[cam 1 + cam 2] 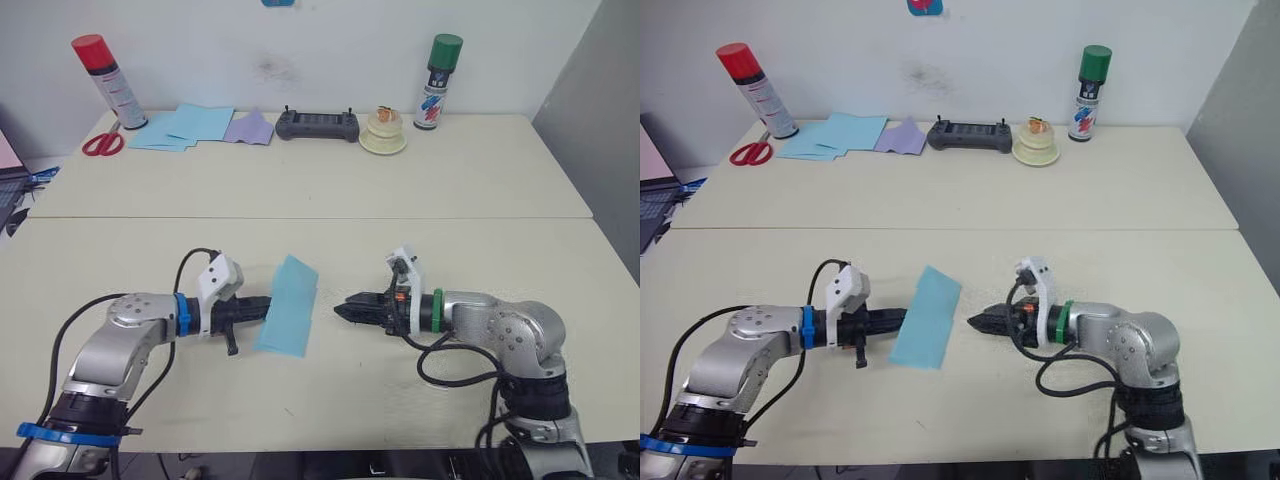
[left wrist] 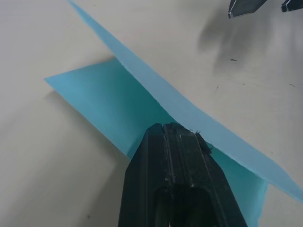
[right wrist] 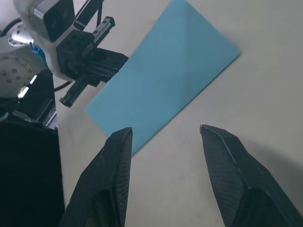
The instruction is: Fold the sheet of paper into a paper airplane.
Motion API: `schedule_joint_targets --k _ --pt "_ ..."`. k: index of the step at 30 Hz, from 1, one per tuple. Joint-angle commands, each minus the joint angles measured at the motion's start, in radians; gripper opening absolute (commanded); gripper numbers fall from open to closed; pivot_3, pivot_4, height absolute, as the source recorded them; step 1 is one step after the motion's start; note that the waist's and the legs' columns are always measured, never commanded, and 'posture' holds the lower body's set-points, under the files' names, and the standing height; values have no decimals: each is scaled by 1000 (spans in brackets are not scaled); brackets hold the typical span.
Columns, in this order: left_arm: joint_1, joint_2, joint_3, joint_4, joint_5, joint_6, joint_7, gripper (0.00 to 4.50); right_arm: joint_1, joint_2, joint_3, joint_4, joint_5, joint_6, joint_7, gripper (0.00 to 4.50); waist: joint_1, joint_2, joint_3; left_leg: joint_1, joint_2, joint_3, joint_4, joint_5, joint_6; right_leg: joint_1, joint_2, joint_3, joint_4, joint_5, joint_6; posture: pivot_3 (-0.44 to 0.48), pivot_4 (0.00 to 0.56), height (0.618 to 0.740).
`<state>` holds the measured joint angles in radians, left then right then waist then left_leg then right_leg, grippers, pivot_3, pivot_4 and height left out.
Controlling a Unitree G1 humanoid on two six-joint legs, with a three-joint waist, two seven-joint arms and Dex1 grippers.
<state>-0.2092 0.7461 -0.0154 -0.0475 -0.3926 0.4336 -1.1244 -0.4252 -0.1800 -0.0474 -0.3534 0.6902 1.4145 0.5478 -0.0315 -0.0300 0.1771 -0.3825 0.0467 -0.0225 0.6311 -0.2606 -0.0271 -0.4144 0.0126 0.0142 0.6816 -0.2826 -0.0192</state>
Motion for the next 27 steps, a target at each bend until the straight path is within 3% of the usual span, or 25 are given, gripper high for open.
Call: schedule_joint_targets --k 1,5,18,27 --pt "-34 -16 -16 -43 -1 -2 5 104 -54 107 -117 -9 29 150 -98 2340 1 0 0 0 0 0 0 0 0 0 0 0 0 0 0 0 150 740" --pt "-62 -36 -31 -64 -6 5 14 104 -83 182 -175 16 55 200 -171 2340 1 0 0 0 0 0 0 0 0 0 0 0 0 0 0 0 150 740" --pt "-120 -88 -81 -98 1 26 30 104 -95 198 -197 59 136 200 -279 2340 -1 0 0 -1 -1 1 0 0 0 0 1 0 0 2 -2 0 150 740" --pt "-152 -123 -135 -95 27 3 30 104 -124 203 -253 124 295 200 -404 2340 -1 0 0 -1 -1 3 0 0 0 0 1 0 0 2 -3 0 150 740"
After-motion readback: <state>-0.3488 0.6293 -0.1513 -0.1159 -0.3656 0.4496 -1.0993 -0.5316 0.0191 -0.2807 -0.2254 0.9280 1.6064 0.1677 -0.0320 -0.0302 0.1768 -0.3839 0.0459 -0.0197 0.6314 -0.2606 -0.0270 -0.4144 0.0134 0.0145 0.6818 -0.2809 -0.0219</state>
